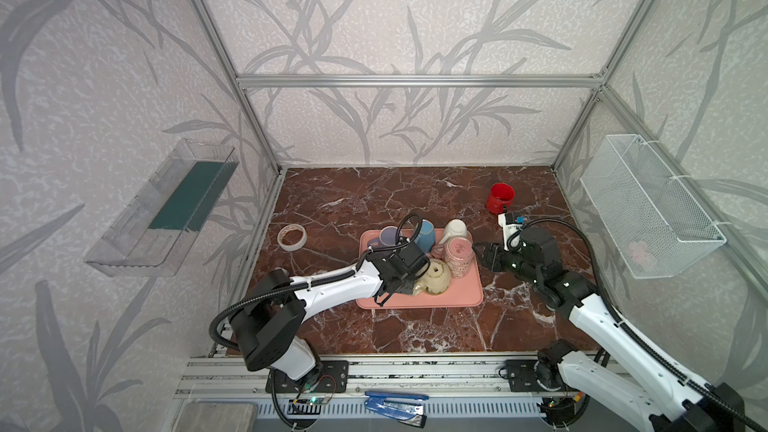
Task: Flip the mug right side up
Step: 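Lift the light green mug with the left gripper and tilt it toward the right gripper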
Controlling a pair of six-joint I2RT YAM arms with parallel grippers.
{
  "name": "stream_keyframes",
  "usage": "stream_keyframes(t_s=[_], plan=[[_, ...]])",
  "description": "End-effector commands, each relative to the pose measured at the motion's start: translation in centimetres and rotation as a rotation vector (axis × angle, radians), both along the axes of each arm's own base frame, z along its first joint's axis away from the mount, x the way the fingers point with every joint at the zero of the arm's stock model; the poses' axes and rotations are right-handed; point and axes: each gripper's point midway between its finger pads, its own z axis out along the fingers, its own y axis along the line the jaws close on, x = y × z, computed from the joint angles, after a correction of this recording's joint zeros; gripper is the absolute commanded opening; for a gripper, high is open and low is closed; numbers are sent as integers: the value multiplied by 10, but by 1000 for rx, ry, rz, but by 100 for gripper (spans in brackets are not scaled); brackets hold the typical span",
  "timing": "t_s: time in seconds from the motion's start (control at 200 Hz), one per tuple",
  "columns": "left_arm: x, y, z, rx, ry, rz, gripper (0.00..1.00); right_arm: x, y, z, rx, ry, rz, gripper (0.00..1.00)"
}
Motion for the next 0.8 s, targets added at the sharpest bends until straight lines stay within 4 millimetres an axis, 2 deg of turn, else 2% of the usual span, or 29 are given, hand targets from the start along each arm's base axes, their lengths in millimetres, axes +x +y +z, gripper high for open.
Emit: stream_keyframes(t_s=[0.0, 0.27, 0.485, 0.655, 0.795], plan=[[11, 0, 32, -47, -90, 15, 0, -1, 7, 3, 25, -22, 35, 57], [13, 8, 60, -112, -192, 28, 0, -6, 18, 3, 65, -13, 103, 58], [12, 15, 96, -231, -294, 38, 0, -13, 35, 2, 148, 12, 182, 58], [12, 18, 124, -397, -365, 36, 0, -17, 50, 1, 240, 12, 249, 59], [16, 18, 139, -566, -393, 38, 0, -19, 61, 7, 327, 2, 301, 59]])
